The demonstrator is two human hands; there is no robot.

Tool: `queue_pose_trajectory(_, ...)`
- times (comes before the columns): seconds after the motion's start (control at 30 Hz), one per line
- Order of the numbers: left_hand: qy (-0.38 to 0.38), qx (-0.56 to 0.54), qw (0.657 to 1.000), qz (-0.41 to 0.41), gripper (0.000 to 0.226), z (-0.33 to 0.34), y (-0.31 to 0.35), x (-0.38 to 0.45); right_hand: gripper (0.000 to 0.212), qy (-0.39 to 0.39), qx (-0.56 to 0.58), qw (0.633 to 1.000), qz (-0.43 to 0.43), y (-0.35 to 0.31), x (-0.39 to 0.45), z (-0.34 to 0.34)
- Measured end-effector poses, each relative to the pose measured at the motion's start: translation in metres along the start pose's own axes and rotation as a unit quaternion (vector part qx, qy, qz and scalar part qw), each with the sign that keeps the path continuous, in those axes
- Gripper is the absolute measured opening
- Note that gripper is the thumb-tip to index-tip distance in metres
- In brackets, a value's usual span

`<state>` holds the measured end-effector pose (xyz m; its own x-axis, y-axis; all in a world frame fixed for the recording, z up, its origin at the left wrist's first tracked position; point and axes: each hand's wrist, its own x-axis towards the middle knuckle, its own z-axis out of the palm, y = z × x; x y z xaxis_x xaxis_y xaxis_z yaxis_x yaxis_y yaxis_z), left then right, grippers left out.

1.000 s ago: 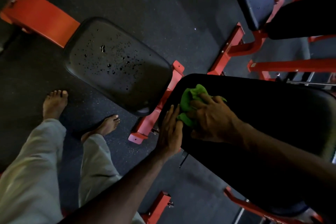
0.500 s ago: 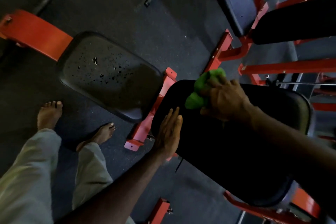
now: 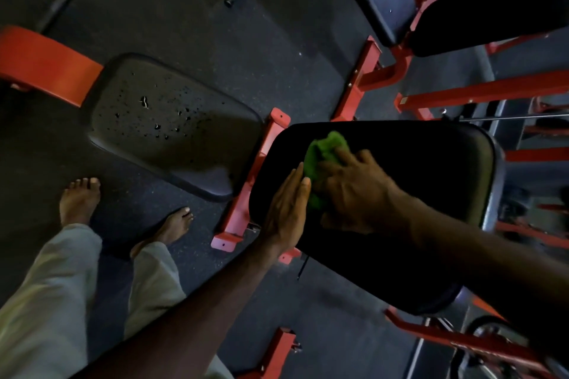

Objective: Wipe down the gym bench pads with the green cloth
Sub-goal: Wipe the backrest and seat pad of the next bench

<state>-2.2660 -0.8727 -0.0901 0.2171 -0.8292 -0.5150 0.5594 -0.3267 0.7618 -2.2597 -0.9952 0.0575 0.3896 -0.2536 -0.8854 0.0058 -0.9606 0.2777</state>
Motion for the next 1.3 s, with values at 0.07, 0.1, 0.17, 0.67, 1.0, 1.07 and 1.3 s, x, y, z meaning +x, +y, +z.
queue_pose_trajectory(0.07, -0.006, 0.003, 1.0, 0.002, 0.082, 0.002, -0.002, -0.004, 0.072, 0.01, 0.037, 0.999, -0.033, -0.004, -0.02, 0.0)
queue_pose_trajectory(0.1, -0.005, 0.008, 1.0, 0.006, 0.083, 0.004, 0.002, -0.005, 0.072, 0.023, 0.052, 0.998, -0.019, 0.009, -0.022, -0.003)
queue_pose_trajectory(0.17, -0.005, 0.006, 1.0, 0.006, 0.077, 0.003, 0.004, -0.008, 0.072, 0.025, 0.049, 0.997, 0.053, 0.037, -0.012, -0.013)
queue_pose_trajectory(0.67, -0.033, 0.003, 0.998, 0.044, 0.081, 0.028, 0.058, -0.007, 0.071, 0.068, 0.013, 0.986, 0.152, 0.058, -0.05, -0.023)
queue_pose_trajectory(1.0, -0.052, 0.006, 0.996, 0.07, 0.071, 0.039, 0.075, -0.008, 0.074, 0.096, 0.04, 0.978, 0.178, 0.09, -0.07, -0.031)
queue_pose_trajectory(1.07, -0.047, -0.001, 0.996, 0.075, 0.061, 0.042, 0.075, -0.008, 0.075, 0.099, 0.019, 0.984, 0.148, 0.073, -0.073, -0.026)
queue_pose_trajectory(1.3, -0.006, 0.01, 0.996, 0.091, 0.048, 0.045, 0.073, -0.012, 0.065, 0.145, 0.094, 0.979, 0.107, 0.055, -0.088, -0.013)
